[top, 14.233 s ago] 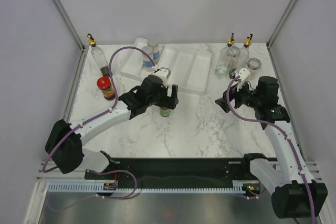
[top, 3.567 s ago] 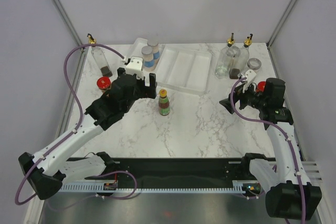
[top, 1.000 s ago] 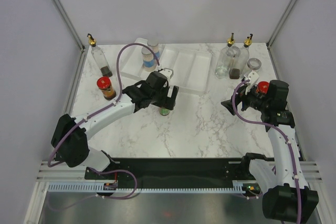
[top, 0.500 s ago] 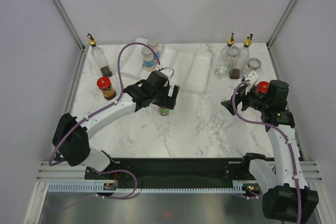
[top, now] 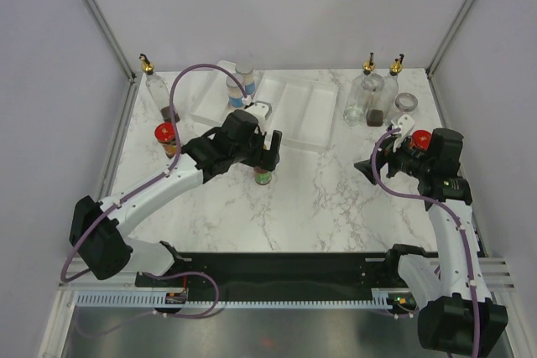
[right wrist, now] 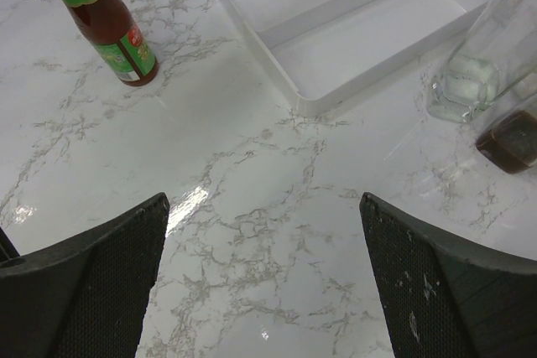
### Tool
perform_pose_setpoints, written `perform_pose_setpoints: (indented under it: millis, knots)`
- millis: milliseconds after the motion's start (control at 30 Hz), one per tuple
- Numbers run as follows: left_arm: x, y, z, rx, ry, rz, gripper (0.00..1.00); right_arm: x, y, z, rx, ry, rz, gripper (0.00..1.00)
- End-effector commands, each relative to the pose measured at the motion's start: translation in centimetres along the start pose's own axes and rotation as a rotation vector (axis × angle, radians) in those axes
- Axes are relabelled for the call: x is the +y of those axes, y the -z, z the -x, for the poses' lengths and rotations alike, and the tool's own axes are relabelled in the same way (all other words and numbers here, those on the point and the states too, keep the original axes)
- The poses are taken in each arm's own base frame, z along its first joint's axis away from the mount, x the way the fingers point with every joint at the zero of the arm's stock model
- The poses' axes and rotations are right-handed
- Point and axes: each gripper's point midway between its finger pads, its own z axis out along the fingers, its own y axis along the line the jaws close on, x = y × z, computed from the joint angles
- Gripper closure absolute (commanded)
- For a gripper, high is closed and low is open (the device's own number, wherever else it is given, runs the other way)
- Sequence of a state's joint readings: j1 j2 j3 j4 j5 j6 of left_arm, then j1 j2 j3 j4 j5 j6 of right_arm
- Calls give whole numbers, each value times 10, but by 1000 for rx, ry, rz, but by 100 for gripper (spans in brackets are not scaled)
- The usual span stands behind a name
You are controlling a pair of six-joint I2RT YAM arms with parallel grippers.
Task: Organize the condiment bottles
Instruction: Pick up the bottle from the center of the board.
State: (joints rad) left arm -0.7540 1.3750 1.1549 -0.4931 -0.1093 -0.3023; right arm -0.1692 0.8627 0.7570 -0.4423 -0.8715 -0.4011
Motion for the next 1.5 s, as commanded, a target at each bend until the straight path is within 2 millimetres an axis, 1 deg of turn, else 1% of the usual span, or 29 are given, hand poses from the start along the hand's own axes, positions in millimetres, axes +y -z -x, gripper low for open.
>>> perform_pose_setpoints:
  millis: [0, 100, 133, 167, 367, 500, 600, 667, 700, 733, 800, 833, 867, 967, 1000, 1033, 1100, 1233, 1333, 1467]
  knots:
    - [-6, 19, 20, -74, 34, -28, 0, 9, 3, 11, -46, 55, 49, 2]
    - [-4, 24, 16, -78, 35, -30, 0, 9, 3, 10, -46, 59, 52, 2]
    - [2, 24, 18, -92, 31, -1, 0, 9, 3, 10, -46, 64, 51, 2]
    - [34, 27, 38, -186, -71, 167, 0, 9, 3, 10, -45, 69, 51, 2]
    - [42, 31, 29, -181, -84, 197, 0, 8, 7, 9, -60, 83, 51, 2]
    - [49, 32, 28, -184, -102, 230, 0, 12, 9, 6, -73, 81, 75, 2]
    - [49, 34, 30, -191, -101, 233, 0, 18, 11, 8, -87, 81, 91, 2]
    - [48, 39, 35, -209, -93, 227, 0, 23, 17, 17, -94, 103, 92, 2]
    - [48, 41, 36, -214, -92, 226, 0, 31, 22, 12, -71, 112, 107, 2]
    - [48, 43, 37, -220, -90, 226, 0, 34, 27, 20, -70, 142, 108, 2]
    - [49, 51, 41, -242, -89, 226, 0, 38, 33, 14, -29, 131, 98, 2]
    - [49, 54, 42, -251, -88, 225, 0, 39, 36, 17, -26, 143, 88, 2]
    - [50, 60, 44, -267, -85, 223, 0, 39, 38, 15, -15, 145, 75, 2]
    - [51, 68, 41, -278, -79, 215, 0, 43, 42, 10, 4, 125, 63, 2]
    - [50, 76, 42, -291, -76, 204, 0, 45, 43, 10, 5, 123, 60, 2]
    - [50, 79, 41, -298, -75, 199, 0, 45, 44, 9, 7, 125, 55, 2]
    - [49, 85, 39, -305, -77, 185, 0, 47, 47, 9, 9, 117, 44, 2]
    - [48, 101, 44, -339, -75, 168, 0, 49, 51, 12, 5, 127, 27, 2]
    - [47, 105, 46, -351, -72, 159, 0, 50, 52, 12, 4, 128, 26, 2]
    - [45, 105, 47, -351, -64, 148, 0, 51, 51, 9, 10, 119, 32, 2]
